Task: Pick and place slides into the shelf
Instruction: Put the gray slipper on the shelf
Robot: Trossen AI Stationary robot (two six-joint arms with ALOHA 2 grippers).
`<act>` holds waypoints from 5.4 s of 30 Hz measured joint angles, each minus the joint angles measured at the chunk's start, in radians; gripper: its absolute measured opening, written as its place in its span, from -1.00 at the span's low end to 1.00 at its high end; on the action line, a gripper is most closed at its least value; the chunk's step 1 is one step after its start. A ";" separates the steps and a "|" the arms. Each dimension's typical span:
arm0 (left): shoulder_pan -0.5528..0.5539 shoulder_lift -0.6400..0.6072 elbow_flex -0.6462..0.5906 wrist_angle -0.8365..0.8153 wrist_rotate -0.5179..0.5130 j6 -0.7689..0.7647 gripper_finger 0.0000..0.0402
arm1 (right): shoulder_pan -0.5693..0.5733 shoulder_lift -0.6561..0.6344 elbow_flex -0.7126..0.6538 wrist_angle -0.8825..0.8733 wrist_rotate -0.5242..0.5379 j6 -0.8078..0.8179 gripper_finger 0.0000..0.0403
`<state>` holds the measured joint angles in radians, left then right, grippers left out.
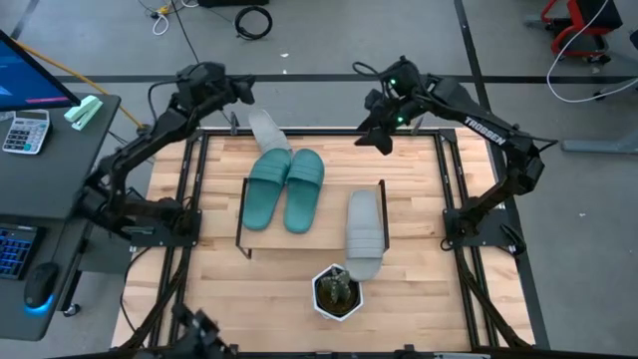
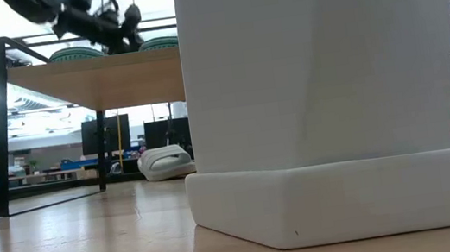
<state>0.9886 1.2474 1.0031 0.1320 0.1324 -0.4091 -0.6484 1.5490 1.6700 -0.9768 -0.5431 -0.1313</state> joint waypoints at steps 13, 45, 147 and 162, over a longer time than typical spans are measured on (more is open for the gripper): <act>0.104 0.259 0.000 0.040 0.188 -0.060 -0.17 | -0.001 0.000 -0.008 -0.004 0.019 0.050 0.36; 0.192 0.377 0.000 -0.082 0.143 0.116 0.23 | -0.001 0.000 -0.008 -0.002 0.019 0.132 0.36; 0.203 0.838 1.328 -1.110 0.827 0.473 -0.74 | 0.021 0.000 -0.009 -0.034 0.388 0.052 0.20; -0.090 0.826 1.328 -1.204 0.998 0.545 -0.74 | -0.104 0.000 -0.009 -0.079 0.380 -0.012 0.20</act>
<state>0.8985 2.0731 2.3310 -1.0719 1.1308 0.1356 -0.7520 1.5494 1.6611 -1.0562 -0.1633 -0.1431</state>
